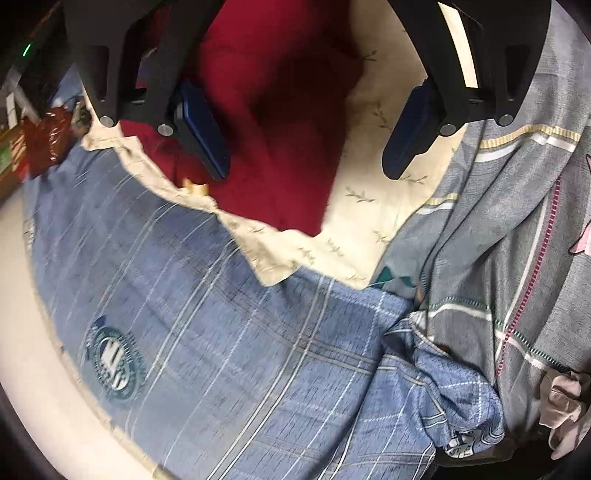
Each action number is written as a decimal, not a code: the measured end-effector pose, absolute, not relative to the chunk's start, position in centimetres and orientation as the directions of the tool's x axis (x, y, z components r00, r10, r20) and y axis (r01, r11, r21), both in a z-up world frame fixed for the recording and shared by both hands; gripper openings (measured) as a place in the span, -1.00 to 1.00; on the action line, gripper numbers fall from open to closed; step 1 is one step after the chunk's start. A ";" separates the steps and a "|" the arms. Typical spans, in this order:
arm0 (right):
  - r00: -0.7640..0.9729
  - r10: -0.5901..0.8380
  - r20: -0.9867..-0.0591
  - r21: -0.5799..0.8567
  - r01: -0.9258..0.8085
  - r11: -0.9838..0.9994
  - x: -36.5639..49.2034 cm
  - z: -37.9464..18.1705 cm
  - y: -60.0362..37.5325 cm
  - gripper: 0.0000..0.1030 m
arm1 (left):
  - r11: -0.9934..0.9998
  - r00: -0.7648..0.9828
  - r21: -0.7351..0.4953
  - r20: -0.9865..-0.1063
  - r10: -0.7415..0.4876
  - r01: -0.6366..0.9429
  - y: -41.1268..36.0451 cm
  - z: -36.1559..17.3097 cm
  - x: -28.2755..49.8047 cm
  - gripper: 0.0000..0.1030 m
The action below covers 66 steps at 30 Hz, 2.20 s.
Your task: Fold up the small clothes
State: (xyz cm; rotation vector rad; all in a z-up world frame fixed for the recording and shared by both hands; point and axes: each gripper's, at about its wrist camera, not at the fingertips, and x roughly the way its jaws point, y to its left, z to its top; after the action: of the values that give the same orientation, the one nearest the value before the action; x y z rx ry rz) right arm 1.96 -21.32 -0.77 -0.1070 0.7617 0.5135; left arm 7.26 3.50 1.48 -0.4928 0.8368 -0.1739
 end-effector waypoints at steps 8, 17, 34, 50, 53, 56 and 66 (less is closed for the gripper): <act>0.587 0.375 -0.718 0.070 -0.474 0.877 -0.5 -1.8 -21.4 0.00 | 0.889 0.605 -0.458 -0.702 -0.376 0.021 1.2 0.7 6.8 0.65; 0.686 0.008 -0.728 0.061 0.053 0.997 0.3 0.4 -40.7 0.42 | 0.938 0.552 -0.338 -0.769 -0.322 0.076 -2.2 -0.8 6.7 0.58; 0.675 -0.049 -0.736 0.017 0.090 0.996 2.2 -0.4 -41.1 -0.50 | 0.980 0.586 -0.172 -0.786 -0.197 0.099 -3.9 -1.1 7.3 0.22; 0.662 0.035 -0.749 0.007 -0.046 0.999 1.6 -0.2 -36.4 -0.32 | 0.989 0.596 -0.116 -0.789 -0.147 0.091 -4.2 -1.3 7.0 0.28; 0.684 0.070 -0.726 0.021 -0.079 0.997 2.6 0.8 -35.2 -0.13 | 0.990 0.596 -0.109 -0.790 -0.140 0.088 -4.2 -1.5 7.1 0.32; 0.672 0.073 -0.737 0.029 -0.077 0.997 4.7 -0.2 -34.7 -0.14 | 0.991 0.595 -0.106 -0.793 -0.133 0.079 -4.0 -1.7 7.2 0.38; 0.644 0.006 -0.765 0.008 0.001 1.000 9.7 -3.7 -35.7 -0.17 | 0.993 0.589 -0.087 -0.800 -0.114 0.074 -4.1 -2.3 7.6 0.47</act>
State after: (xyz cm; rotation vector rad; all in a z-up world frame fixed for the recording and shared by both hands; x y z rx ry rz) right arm 9.68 -35.71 -3.70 0.0079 0.8714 0.0031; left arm 7.63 -4.14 -2.29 -0.0460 0.9348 -0.1098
